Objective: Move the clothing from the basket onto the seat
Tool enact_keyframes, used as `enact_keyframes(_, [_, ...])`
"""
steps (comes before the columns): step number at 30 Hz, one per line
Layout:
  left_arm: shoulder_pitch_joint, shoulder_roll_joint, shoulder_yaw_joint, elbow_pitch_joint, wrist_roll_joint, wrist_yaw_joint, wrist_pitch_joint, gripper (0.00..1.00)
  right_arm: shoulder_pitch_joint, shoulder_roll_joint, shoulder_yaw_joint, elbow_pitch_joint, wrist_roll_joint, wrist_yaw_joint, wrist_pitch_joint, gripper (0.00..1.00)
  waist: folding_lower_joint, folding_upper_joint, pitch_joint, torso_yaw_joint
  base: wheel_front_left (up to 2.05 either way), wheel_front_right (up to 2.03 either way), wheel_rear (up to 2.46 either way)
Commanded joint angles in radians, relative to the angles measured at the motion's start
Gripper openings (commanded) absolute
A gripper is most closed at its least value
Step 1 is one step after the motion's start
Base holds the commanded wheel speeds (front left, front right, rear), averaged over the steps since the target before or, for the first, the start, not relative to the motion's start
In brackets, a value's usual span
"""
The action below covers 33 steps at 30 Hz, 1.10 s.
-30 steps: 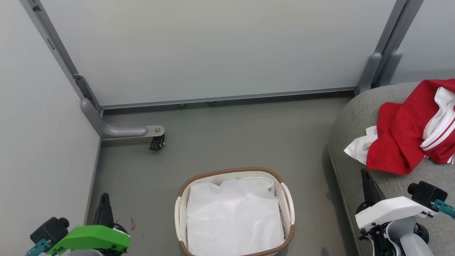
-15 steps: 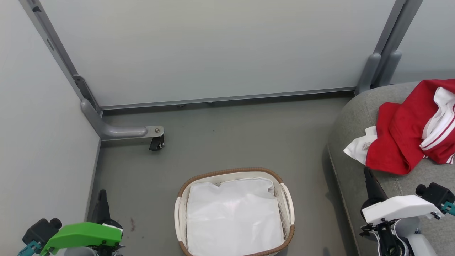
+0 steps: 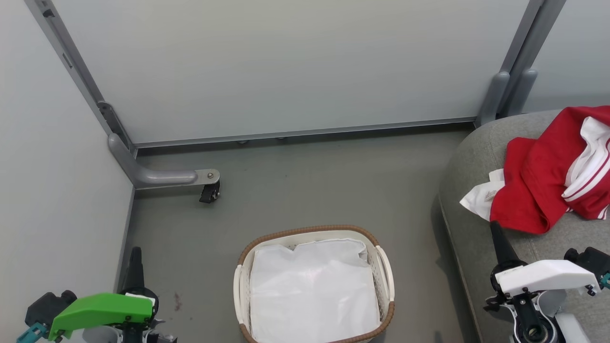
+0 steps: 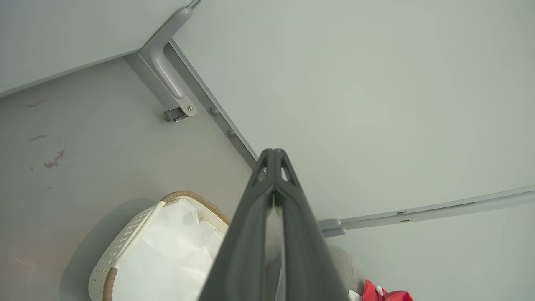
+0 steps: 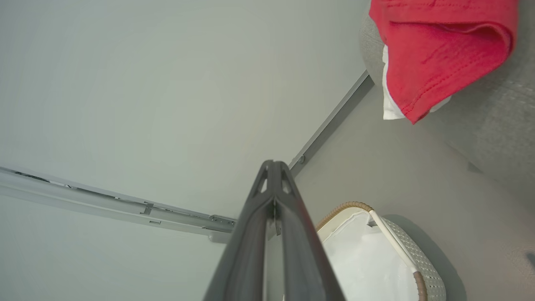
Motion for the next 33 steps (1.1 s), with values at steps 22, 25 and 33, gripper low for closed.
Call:
enact_keyframes(22, [-0.032, 0.008, 0.022, -0.047, -0.22, -0.01, 0.055, 0.0, 0.015, -0.008, -0.017, -0.048, 0.243, -0.001, 0.059, 0.0, 0.0, 0.0, -0.003, -0.003, 0.0, 0.0, 0.0])
enact_keyframes(25, [-0.033, 0.008, 0.024, -0.052, -0.243, -0.011, 0.062, 0.0, 0.015, -0.009, -0.019, -0.052, 0.27, -0.001, 0.065, 0.0, 0.0, 0.0, -0.003, -0.003, 0.0, 0.0, 0.0])
enact_keyframes(33, [-0.032, 0.009, 0.03, -0.063, -0.306, -0.013, 0.08, 0.0, 0.02, -0.009, -0.022, -0.063, 0.342, -0.001, 0.082, 0.0, 0.0, 0.0, -0.004, -0.004, 0.0, 0.0, 0.0])
